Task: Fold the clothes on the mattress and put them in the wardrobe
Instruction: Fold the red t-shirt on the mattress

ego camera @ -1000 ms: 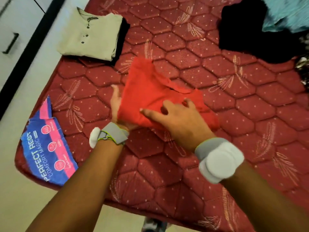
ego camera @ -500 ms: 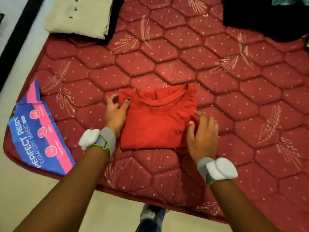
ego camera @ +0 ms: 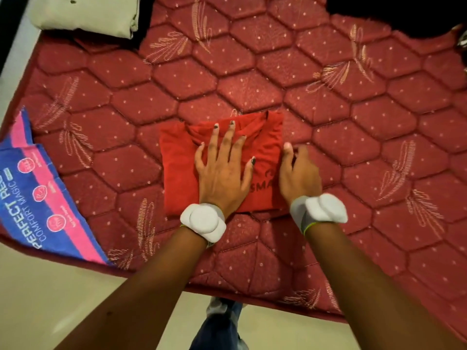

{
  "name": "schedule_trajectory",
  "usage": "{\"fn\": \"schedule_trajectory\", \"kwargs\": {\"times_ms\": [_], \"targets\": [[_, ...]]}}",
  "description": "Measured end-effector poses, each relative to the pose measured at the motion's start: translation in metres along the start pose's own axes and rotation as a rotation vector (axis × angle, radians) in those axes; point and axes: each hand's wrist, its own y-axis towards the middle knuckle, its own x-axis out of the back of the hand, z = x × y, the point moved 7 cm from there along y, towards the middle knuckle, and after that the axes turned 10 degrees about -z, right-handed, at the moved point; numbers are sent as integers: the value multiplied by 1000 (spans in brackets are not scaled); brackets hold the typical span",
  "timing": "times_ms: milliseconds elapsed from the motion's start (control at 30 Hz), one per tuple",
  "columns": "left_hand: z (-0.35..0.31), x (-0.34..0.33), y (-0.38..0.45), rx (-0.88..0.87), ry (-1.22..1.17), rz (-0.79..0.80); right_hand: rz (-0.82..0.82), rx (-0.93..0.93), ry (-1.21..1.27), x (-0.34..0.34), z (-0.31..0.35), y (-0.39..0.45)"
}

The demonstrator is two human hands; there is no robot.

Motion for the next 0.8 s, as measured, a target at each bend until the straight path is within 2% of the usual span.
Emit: {"fn": "schedule_trajectory", "kwargs": {"times_ms": [67, 133, 267, 367, 467, 500, 567, 633, 667, 733, 800], "targets": [[-18, 2, 3, -51, -23, -35, 0, 67, 252, -4, 12, 25], [-38, -3, -3, -126, -48, -4, 32, 121, 327, -11, 23, 52], [-66, -25, -39, -365, 4, 130, 123, 202, 256, -22, 46, 92], [-66, -35, -41, -421, 12, 177, 121, 256, 147, -28, 52, 102], [-67, -33, -34, -528, -82, 221, 70, 178, 138, -29, 38, 98], [-64, -24, -32, -509, -162, 196, 39, 146, 179, -24, 32, 92], [-39, 1, -20, -266, -296, 29, 10, 38, 231, -12, 16, 76], [13, 22, -17, 197, -220, -169, 33, -63, 142, -6, -3, 52], [41, 31, -23, 453, -124, -210, 57, -78, 90, -4, -8, 37], [81, 34, -43, 854, 21, -113, 134, -99, 66, -4, -9, 10], [94, 27, -57, 1015, 51, 66, 224, -164, 85, -10, -8, -5]]}}
